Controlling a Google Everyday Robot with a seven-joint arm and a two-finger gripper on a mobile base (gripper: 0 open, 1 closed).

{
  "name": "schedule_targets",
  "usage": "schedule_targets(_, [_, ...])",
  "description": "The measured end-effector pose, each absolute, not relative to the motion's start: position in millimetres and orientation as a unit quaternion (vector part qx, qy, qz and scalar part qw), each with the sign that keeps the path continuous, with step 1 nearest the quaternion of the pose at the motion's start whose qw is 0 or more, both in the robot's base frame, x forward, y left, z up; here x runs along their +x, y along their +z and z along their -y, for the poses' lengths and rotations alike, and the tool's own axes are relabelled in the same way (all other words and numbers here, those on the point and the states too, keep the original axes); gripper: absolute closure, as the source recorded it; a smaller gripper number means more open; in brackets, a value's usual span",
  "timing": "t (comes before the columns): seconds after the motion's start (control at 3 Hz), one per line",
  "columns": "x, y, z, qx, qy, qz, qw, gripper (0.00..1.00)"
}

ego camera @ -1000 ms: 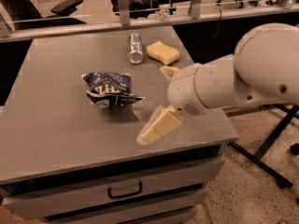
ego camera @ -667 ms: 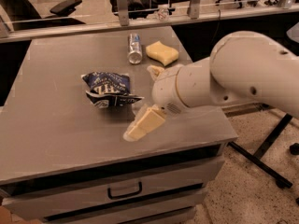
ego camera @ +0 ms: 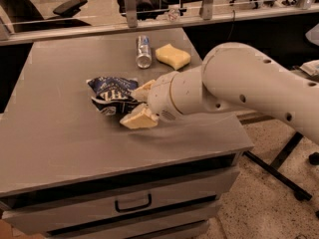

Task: Pick blue chip bag

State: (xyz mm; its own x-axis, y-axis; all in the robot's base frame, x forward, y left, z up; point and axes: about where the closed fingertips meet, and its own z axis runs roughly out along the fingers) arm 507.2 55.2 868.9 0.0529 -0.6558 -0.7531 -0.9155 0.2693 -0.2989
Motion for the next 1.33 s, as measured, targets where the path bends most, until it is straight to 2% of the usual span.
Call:
schedule_targets(0.67, [526.6, 893.9, -67.8, -0.556, 0.163, -0.658, 0.481, 0.94])
schedule_targets(1.0, [531.9, 935.1, -59.4, -0.516, 0.199, -0.628, 0.548, 1.00])
schedule_targets(1.33, [533.2, 971.2, -37.8, -0.518, 0.220, -0.586, 0.583, 1.00])
